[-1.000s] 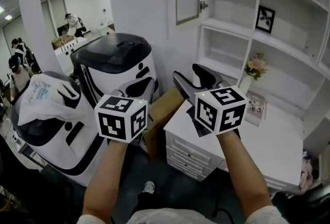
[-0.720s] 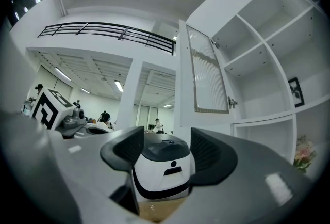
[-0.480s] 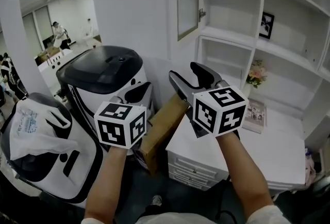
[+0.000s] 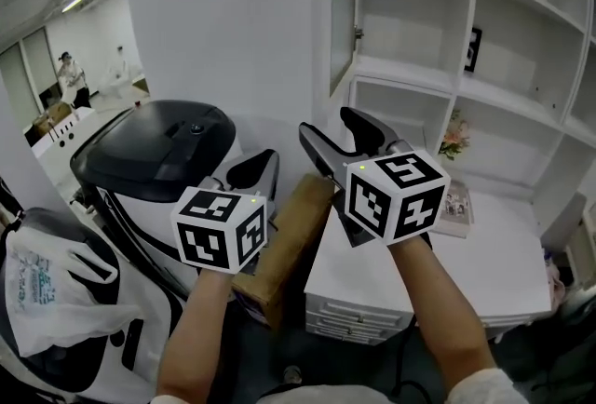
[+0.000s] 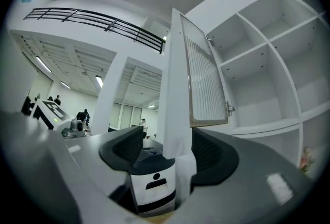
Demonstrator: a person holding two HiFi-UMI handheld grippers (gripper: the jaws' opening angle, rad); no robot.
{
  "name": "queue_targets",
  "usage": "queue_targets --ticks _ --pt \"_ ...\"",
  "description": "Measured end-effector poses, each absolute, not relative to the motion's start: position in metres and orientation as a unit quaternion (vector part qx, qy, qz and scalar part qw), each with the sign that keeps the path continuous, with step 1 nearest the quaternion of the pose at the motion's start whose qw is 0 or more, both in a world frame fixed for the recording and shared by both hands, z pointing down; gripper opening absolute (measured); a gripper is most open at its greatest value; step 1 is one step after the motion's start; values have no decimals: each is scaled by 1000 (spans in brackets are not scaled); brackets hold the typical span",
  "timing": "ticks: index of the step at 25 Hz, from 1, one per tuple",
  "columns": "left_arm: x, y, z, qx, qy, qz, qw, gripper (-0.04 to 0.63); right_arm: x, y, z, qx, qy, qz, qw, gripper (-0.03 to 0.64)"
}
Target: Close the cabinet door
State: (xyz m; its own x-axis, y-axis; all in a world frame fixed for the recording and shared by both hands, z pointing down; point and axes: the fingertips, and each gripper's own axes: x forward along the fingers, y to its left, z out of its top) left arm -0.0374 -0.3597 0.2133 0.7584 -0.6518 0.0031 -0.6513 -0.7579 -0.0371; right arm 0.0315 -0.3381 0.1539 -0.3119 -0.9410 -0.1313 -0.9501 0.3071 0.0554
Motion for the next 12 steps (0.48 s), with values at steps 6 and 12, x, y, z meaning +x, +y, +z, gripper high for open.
queue_targets --ticks 6,12 --pt "-40 -384 208 -948 317 1 15 -3 29 -361 151 -615 786 55 37 282" --pt "-36 -400 210 -959 283 2 12 -3 38 -377 148 -651 757 47 45 282"
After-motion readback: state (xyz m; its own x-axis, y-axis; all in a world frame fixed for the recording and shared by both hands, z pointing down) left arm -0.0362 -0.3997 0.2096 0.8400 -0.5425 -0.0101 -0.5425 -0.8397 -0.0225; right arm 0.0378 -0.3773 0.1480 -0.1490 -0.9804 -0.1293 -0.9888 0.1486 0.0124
